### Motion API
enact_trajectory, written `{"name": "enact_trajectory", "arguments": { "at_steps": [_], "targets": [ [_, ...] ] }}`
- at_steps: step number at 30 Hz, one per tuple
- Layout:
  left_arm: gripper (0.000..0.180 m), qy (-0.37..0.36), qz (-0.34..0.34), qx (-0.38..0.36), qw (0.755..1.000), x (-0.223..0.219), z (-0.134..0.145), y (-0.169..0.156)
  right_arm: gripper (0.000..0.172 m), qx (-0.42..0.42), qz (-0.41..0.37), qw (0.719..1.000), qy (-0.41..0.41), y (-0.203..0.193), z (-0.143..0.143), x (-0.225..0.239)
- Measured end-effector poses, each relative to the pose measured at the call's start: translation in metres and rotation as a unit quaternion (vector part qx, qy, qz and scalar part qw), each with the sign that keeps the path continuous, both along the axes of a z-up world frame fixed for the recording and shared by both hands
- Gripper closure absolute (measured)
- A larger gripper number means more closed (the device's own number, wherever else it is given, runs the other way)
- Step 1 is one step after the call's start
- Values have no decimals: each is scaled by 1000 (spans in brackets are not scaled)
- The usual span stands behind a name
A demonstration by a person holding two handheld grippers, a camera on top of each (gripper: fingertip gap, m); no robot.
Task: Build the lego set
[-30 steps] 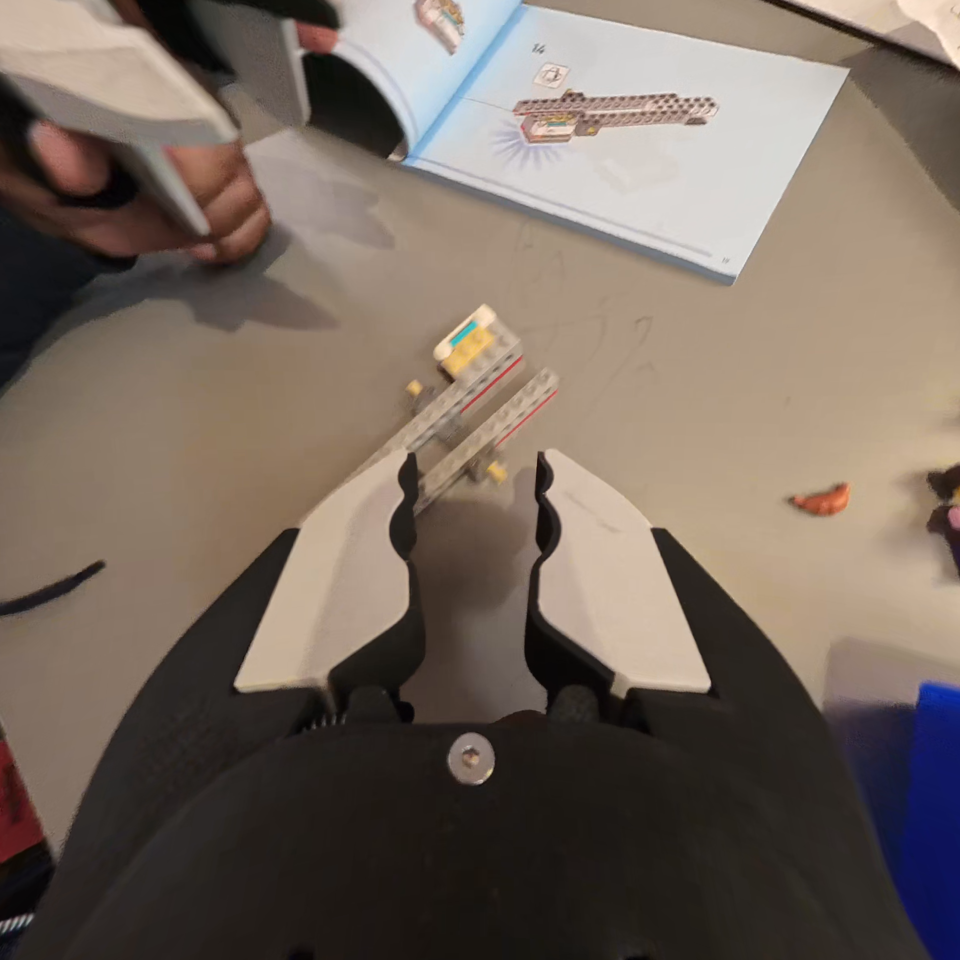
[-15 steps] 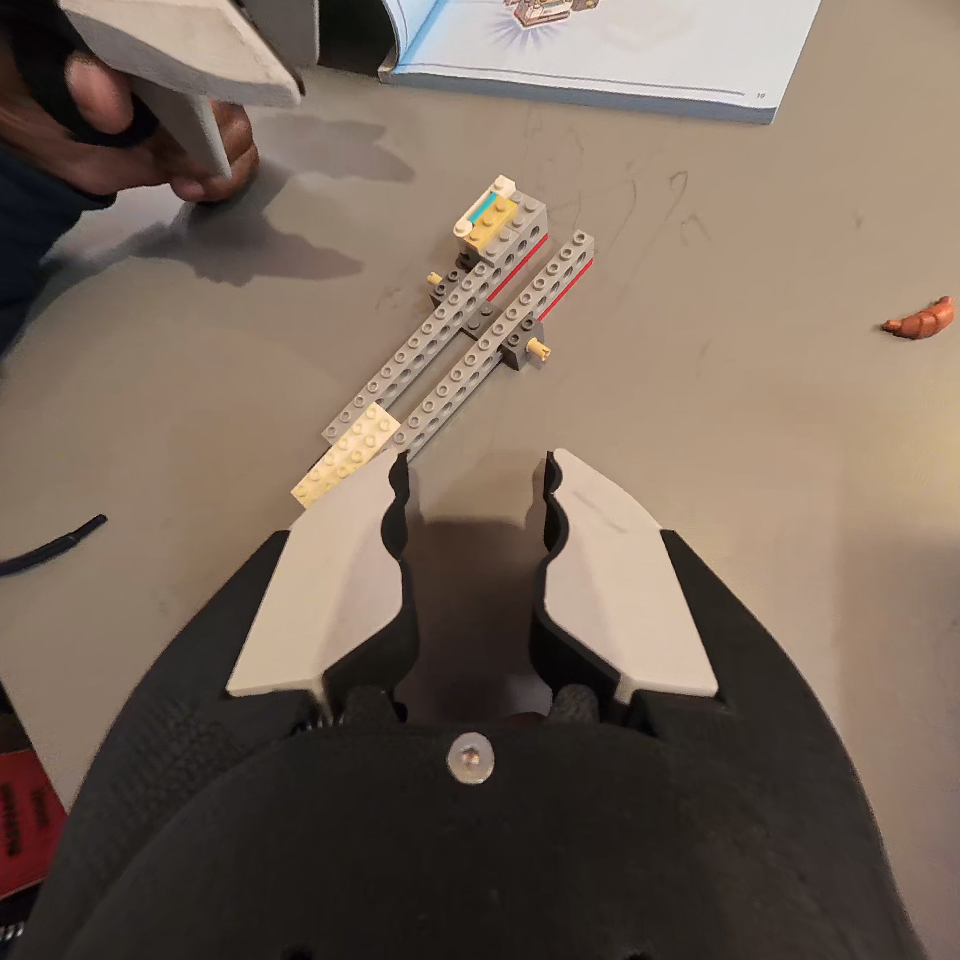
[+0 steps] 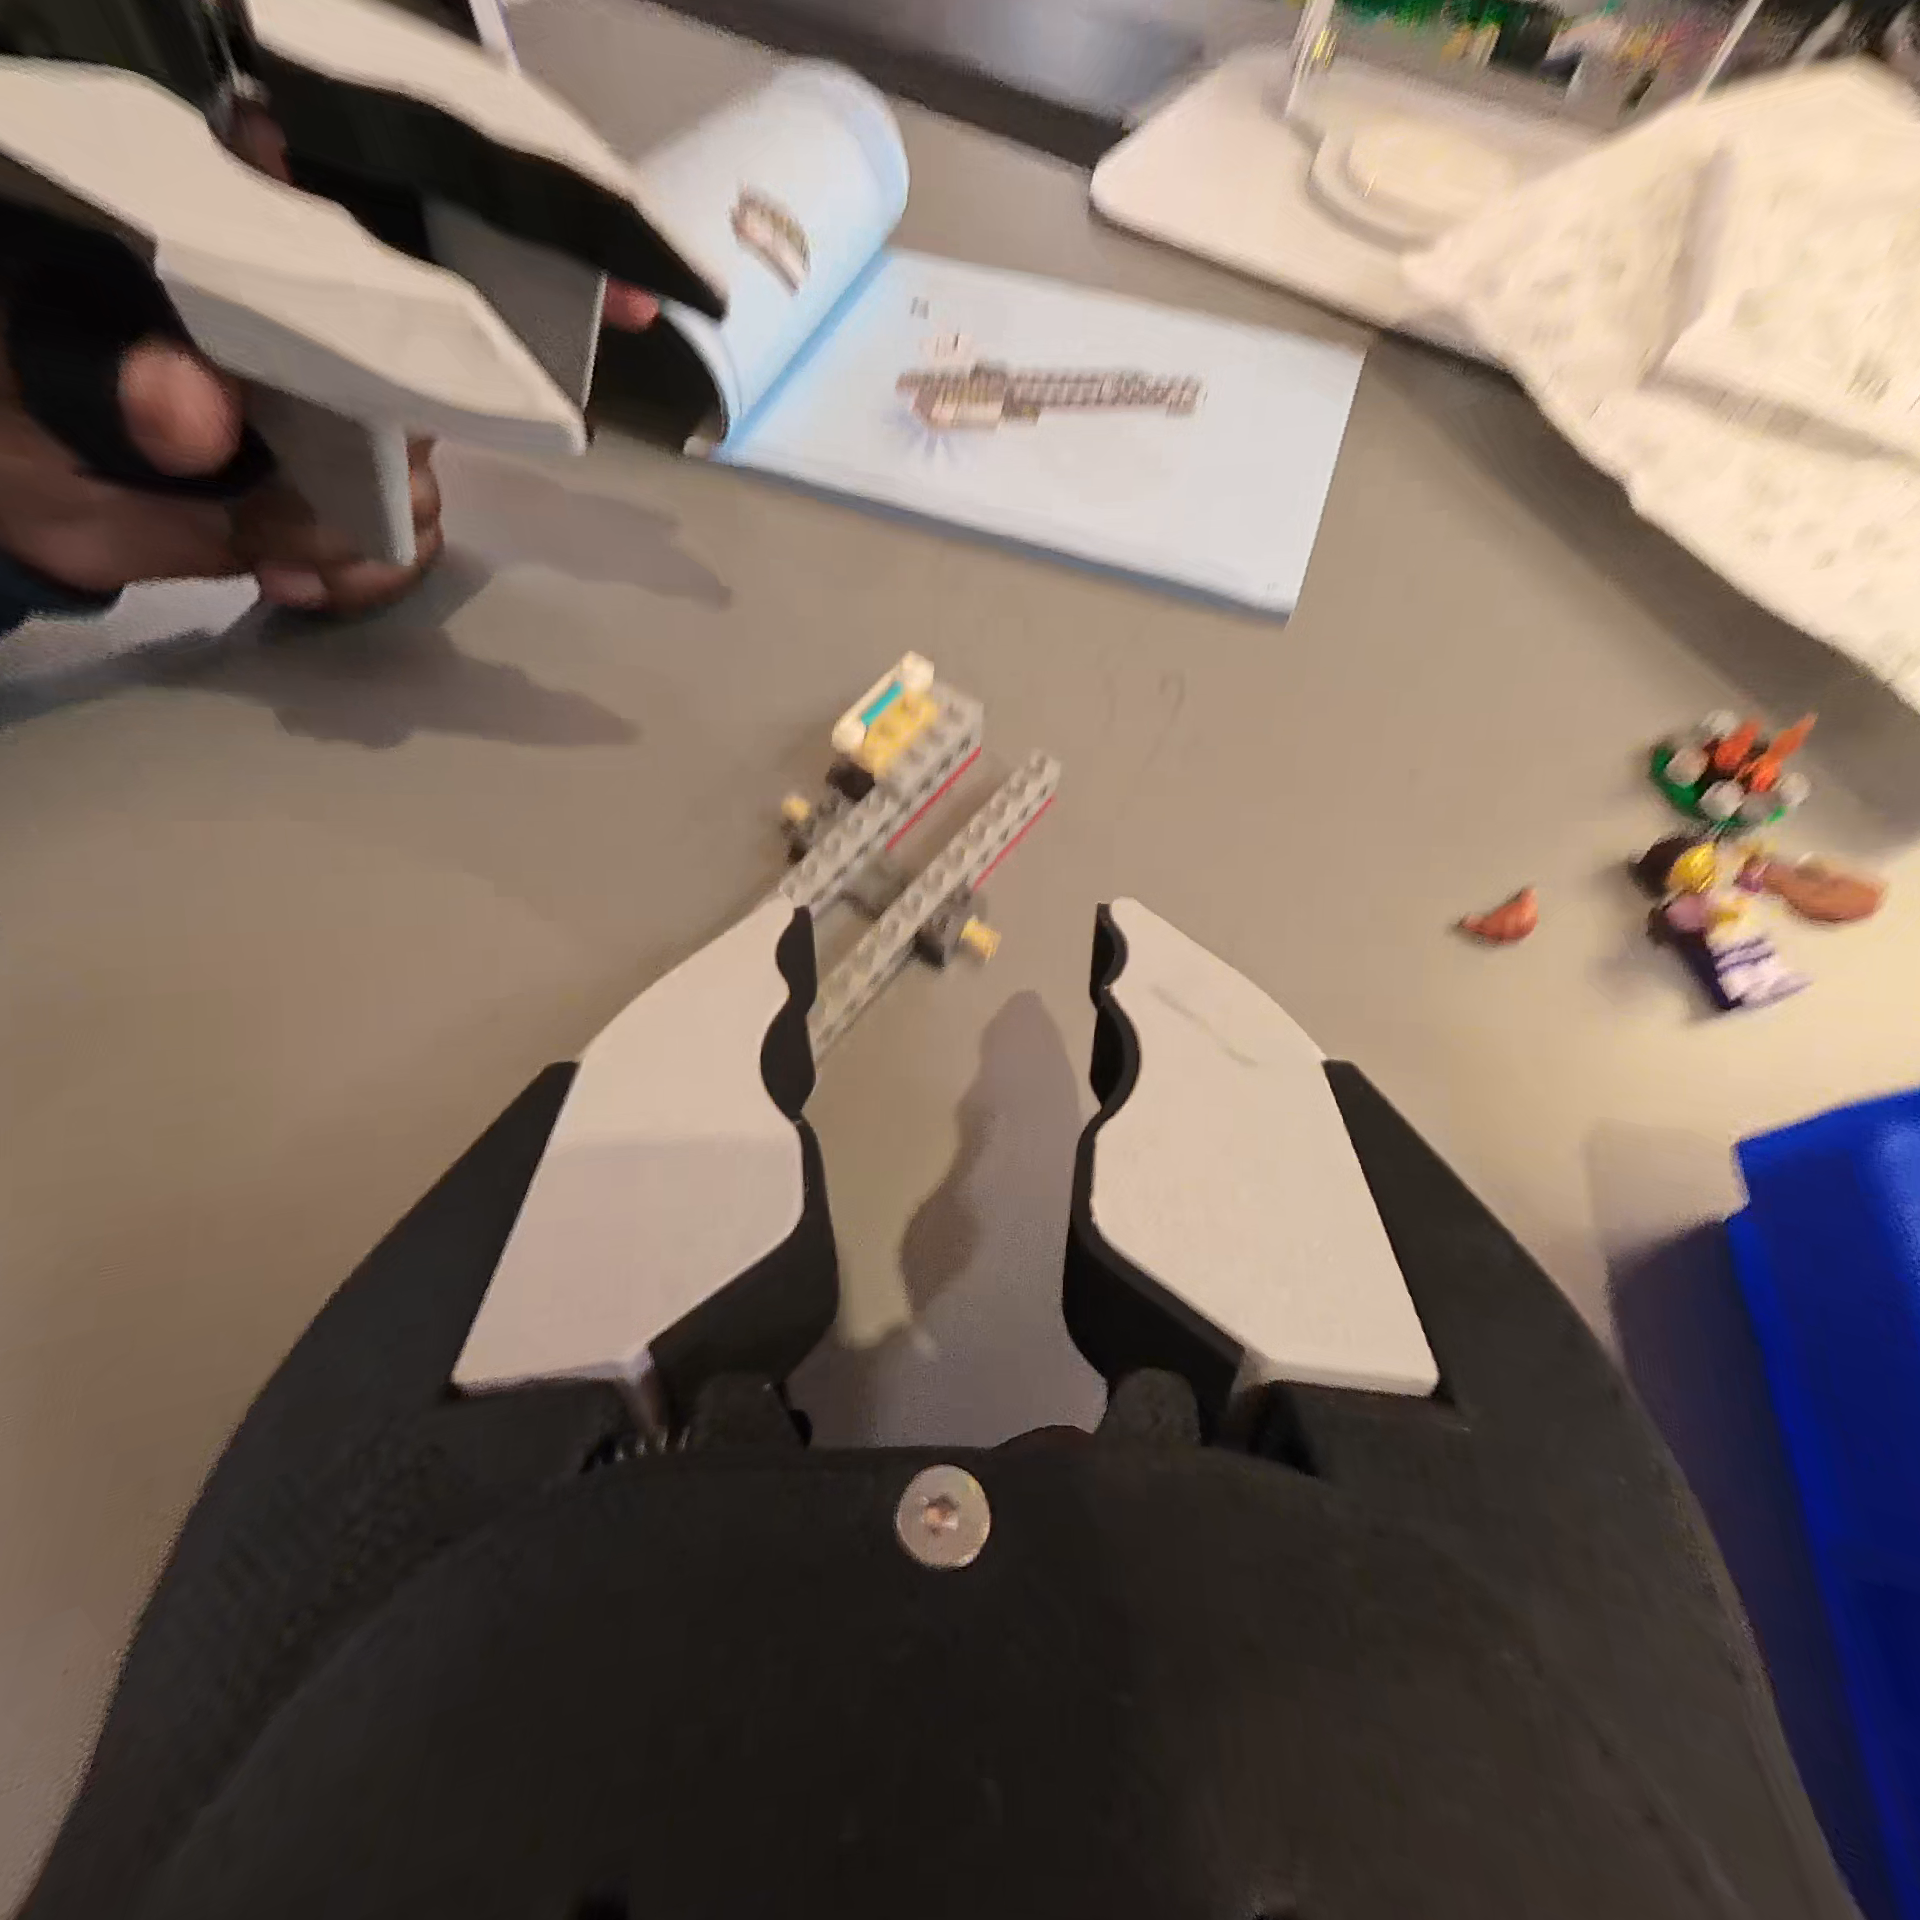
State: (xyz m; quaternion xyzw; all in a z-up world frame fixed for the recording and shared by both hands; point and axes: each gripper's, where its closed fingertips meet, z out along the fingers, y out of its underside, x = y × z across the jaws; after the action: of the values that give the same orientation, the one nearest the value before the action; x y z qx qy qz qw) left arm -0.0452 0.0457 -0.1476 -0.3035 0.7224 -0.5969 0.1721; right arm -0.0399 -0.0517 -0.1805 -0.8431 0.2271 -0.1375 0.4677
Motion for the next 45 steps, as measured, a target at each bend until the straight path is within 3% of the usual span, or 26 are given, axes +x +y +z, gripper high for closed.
{"name": "enact_trajectory", "arguments": {
  "at_steps": [7,14,23,27,30,35,45],
  "targets": [
    [132,-38,65,-25,997,12,12,18,120,47,15,993,-105,43,39,72],
    [132,-24,120,5,992,24,4,25,126,94,41,991,-83,70,25,125],
    [133,-38,200,118,972,52,-7,22,127,120,63,988,-67,80,27,138],
    [134,-37,248,113,962,87,0,12,127,139,63,987,-57,77,30,139],
    [134,-24,271,127,954,108,-12,6,128,165,55,983,-62,72,37,140],
    [136,-45,268,185,944,107,-20,3,129,201,48,977,-47,67,42,144],
    [133,-22,246,201,948,108,-30,-3,130,220,45,974,-1,67,39,151]
  ]
}}
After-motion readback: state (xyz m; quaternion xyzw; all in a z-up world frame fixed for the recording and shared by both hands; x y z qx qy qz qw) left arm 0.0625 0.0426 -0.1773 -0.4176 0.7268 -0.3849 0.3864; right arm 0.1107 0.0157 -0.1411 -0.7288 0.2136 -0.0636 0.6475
